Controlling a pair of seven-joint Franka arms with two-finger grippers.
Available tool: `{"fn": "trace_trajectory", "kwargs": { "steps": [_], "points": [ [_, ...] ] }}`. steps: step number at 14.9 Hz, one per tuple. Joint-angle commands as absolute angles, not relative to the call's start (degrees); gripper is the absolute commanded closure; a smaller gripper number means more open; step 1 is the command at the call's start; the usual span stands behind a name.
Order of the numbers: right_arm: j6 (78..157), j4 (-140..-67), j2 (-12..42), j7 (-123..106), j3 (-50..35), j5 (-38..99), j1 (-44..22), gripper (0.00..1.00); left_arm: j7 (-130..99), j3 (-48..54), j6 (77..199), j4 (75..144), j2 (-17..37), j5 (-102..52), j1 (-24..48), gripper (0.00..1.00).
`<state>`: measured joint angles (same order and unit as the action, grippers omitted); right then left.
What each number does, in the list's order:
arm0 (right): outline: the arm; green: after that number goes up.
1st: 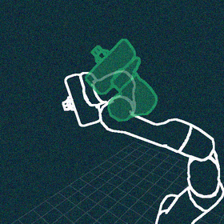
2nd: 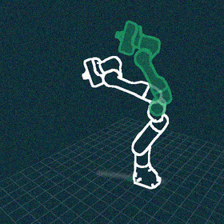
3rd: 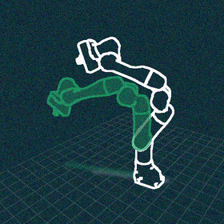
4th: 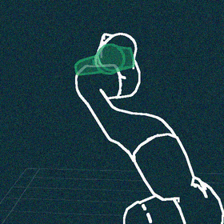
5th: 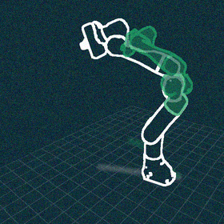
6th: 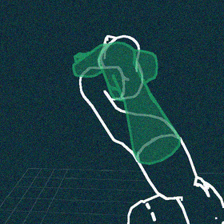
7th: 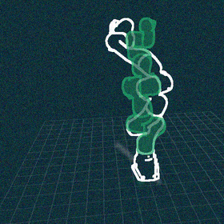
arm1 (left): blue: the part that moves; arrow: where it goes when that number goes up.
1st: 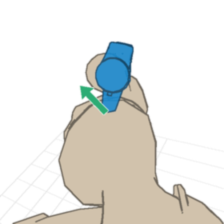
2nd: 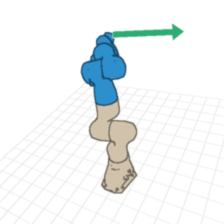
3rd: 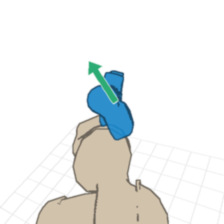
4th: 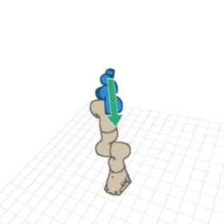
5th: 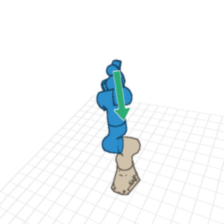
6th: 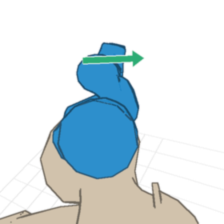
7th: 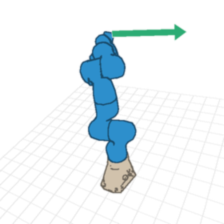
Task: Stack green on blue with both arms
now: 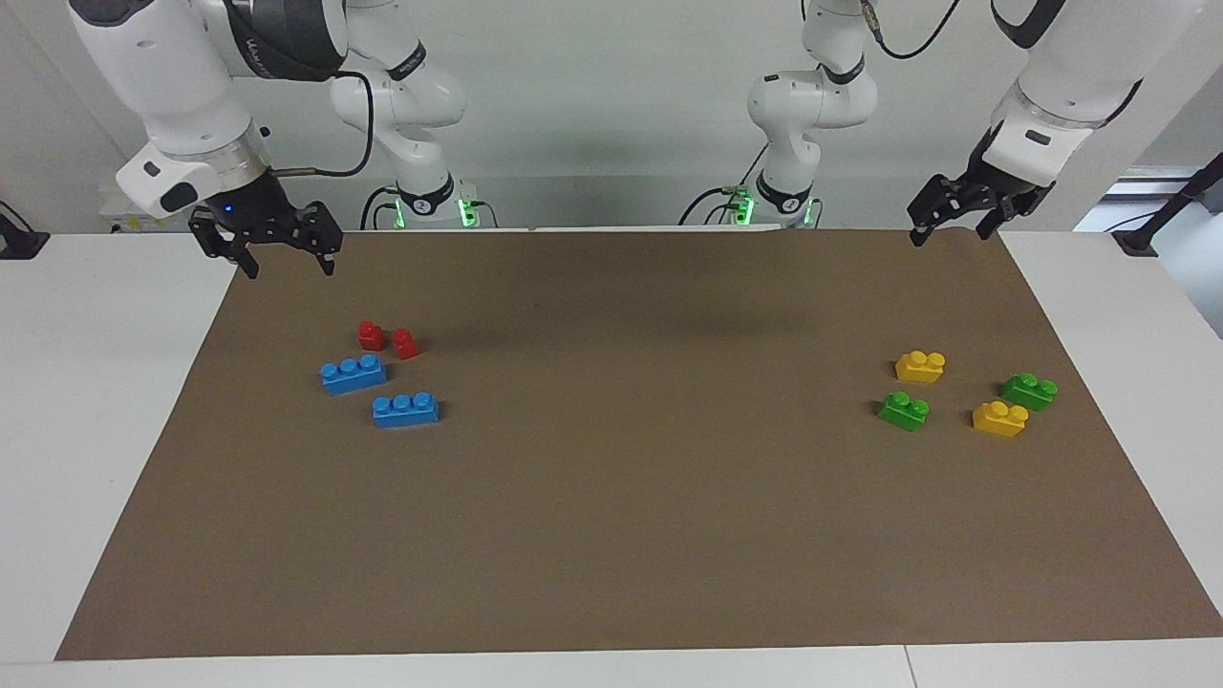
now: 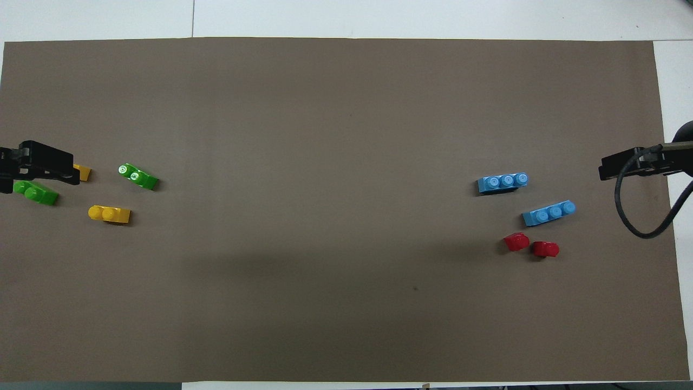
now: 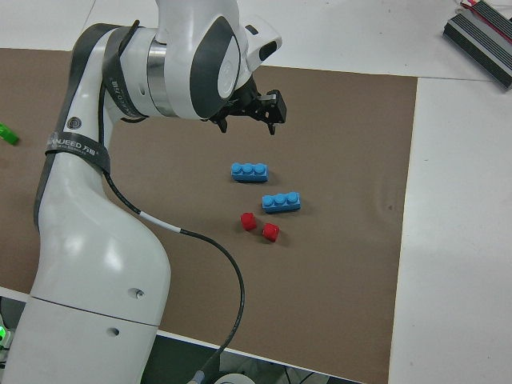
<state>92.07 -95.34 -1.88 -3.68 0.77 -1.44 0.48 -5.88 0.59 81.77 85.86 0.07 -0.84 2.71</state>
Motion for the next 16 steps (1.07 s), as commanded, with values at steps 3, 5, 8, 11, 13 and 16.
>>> {"fn": "trace_trajectory", "kwargs": {
  "steps": [3,5,8,11,13,16],
  "points": [
    [91.06,-94.92,-1.84,-4.40,0.44,-1.84,1.32,0.00,-5.18,0.18,81.21,86.92,-1.32,-1.41,3.25,0.00],
    [91.05,-95.01,-1.85,-4.31,0.53,-1.76,1.32,0.00,-5.62,0.18,81.38,86.92,-1.32,-1.41,2.99,0.00],
    [91.05,-94.92,-1.85,-4.22,0.53,-1.85,1.23,0.00,-5.80,0.18,81.12,86.92,-1.32,-1.41,2.99,0.00],
    [91.58,-94.83,-1.93,-4.40,0.79,-1.67,1.15,0.00,-5.89,0.18,80.86,87.10,-1.58,-1.41,2.90,0.00],
    [91.58,-94.75,-1.93,-4.48,0.79,-1.58,1.05,0.00,-5.98,0.18,81.21,87.54,-1.67,-1.41,2.64,0.00],
    [94.03,-94.92,-1.93,-4.49,0.88,-1.32,1.49,0.00,-6.15,0.09,81.56,88.68,-2.20,-1.41,2.55,0.00]
  ]
}}
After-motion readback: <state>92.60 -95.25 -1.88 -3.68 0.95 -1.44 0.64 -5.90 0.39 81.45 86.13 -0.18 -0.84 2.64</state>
